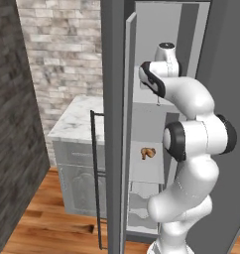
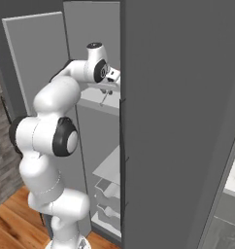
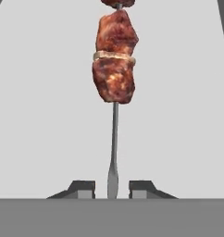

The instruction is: Store the kebab skewer in the freezer for long-term storage. Close the freezer door after placing the cooked food.

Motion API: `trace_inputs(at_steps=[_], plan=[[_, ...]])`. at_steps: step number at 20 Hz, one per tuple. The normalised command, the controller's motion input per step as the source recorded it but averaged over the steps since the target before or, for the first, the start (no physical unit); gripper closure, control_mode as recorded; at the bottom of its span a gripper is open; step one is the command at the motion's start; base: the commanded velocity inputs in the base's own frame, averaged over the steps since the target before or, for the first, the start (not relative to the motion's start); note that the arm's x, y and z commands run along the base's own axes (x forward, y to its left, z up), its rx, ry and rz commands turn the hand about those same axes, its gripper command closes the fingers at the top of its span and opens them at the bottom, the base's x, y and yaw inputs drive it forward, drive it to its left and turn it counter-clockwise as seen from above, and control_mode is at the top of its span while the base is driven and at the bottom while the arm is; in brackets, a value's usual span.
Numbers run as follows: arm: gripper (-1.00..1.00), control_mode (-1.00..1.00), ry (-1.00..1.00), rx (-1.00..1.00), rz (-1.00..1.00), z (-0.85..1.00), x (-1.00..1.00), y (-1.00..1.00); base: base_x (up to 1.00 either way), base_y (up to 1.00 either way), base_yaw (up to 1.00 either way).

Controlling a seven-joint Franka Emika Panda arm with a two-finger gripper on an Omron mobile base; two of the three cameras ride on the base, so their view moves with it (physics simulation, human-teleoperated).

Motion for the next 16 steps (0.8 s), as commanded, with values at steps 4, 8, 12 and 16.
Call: trace_inputs(at_steps=[4,8,12,16], plan=[[1.00,-1.00,-0.04,0.00,0.00,-0.07,0.38,-0.12,0.00,0.00,0.00],[1.00,-1.00,-0.04,0.00,0.00,-0.08,0.39,-0.09,0.00,0.00,0.00],[1.00,-1.00,0.00,0.00,0.00,0.00,0.38,0.00,0.00,0.00,0.00],[1.00,-1.00,0.00,0.00,0.00,-0.01,0.39,0.00,0.00,0.00,0.00]])
